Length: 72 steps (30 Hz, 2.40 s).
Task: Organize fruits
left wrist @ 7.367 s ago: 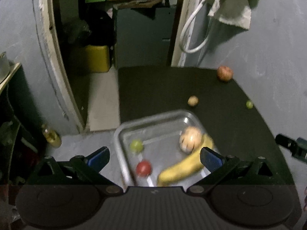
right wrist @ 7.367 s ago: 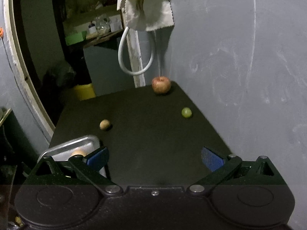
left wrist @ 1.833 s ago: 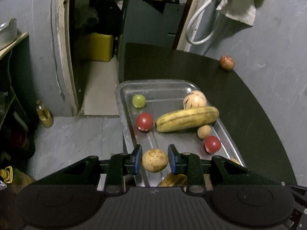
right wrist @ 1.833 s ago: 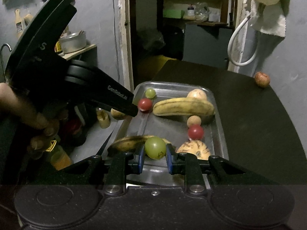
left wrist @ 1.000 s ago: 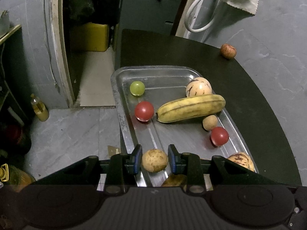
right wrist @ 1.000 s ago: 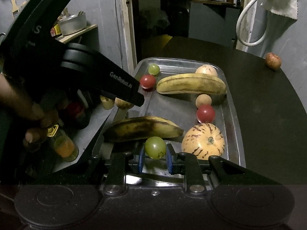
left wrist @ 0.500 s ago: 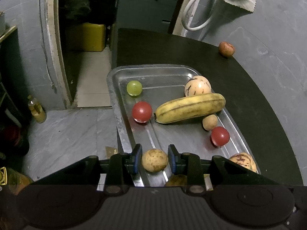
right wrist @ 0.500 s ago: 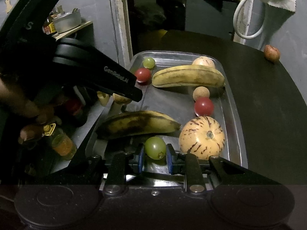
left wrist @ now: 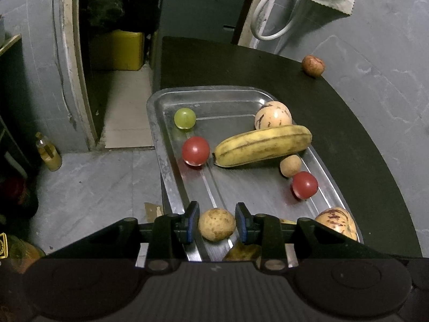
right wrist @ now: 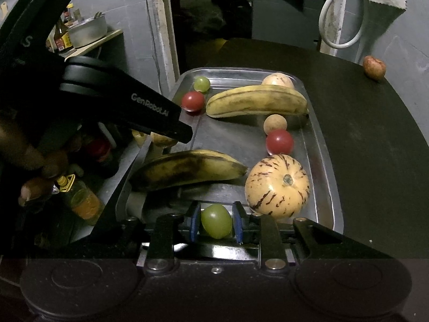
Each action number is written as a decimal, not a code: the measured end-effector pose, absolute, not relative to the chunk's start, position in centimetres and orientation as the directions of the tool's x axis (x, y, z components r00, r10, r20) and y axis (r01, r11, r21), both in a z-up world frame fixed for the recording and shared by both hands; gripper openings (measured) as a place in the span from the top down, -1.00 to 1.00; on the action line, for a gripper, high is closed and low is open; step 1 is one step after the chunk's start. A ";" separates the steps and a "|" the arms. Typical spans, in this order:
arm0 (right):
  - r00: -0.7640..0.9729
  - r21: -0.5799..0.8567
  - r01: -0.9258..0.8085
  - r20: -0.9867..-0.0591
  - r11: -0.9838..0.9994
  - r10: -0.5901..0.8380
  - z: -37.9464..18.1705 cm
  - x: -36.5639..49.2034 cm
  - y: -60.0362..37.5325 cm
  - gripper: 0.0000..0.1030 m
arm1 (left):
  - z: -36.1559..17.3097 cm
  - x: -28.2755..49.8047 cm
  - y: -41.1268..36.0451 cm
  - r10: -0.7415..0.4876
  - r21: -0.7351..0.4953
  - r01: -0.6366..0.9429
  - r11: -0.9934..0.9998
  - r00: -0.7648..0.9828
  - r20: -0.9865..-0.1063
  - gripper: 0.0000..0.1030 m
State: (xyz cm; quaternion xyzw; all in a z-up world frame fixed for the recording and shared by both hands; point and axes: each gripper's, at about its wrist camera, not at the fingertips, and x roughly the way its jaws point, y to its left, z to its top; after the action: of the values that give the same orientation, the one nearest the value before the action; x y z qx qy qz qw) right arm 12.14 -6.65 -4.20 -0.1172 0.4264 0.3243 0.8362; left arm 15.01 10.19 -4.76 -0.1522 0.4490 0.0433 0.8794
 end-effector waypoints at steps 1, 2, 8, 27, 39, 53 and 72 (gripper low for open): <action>0.426 0.081 -0.642 -0.789 0.763 0.442 -4.2 12.1 -6.7 0.46 | -4.8 15.0 10.2 -0.062 -0.230 -0.213 0.950 0.593 -0.803 0.35; 0.426 0.081 -0.641 -0.789 0.763 0.442 -4.2 12.1 -6.6 0.45 | -4.7 15.0 10.1 -0.063 -0.232 -0.212 0.949 0.594 -0.802 0.35; 0.431 0.079 -0.639 -0.787 0.765 0.442 -4.1 12.1 -6.7 0.37 | -4.5 14.7 10.1 -0.068 -0.240 -0.212 0.947 0.601 -0.796 0.29; 0.443 0.098 -0.631 -0.768 0.769 0.462 -3.1 11.5 -7.3 -0.05 | -3.8 13.3 11.0 -0.034 -0.249 -0.262 0.932 0.622 -0.782 -0.27; 0.441 0.119 -0.652 -0.744 0.749 0.502 -2.3 10.8 -7.9 -0.50 | -3.0 12.1 11.4 0.000 -0.271 -0.322 0.907 0.644 -0.765 -0.86; 0.461 0.132 -0.656 -0.709 0.743 0.533 -0.9 9.8 -8.9 -0.90 | -1.8 10.1 11.7 0.063 -0.258 -0.386 0.886 0.651 -0.757 -0.99; 0.527 0.135 -0.581 -0.689 0.803 0.498 0.2 8.4 -11.0 -0.98 | -1.3 6.6 12.1 0.096 -0.252 -0.430 0.867 0.640 -0.762 -0.99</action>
State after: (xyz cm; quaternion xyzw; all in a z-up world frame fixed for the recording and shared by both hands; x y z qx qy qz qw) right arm 8.37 -10.97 0.24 -0.0555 0.3752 0.3092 0.8721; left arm 6.55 12.12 -1.33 -0.2104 0.3969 0.1491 0.8809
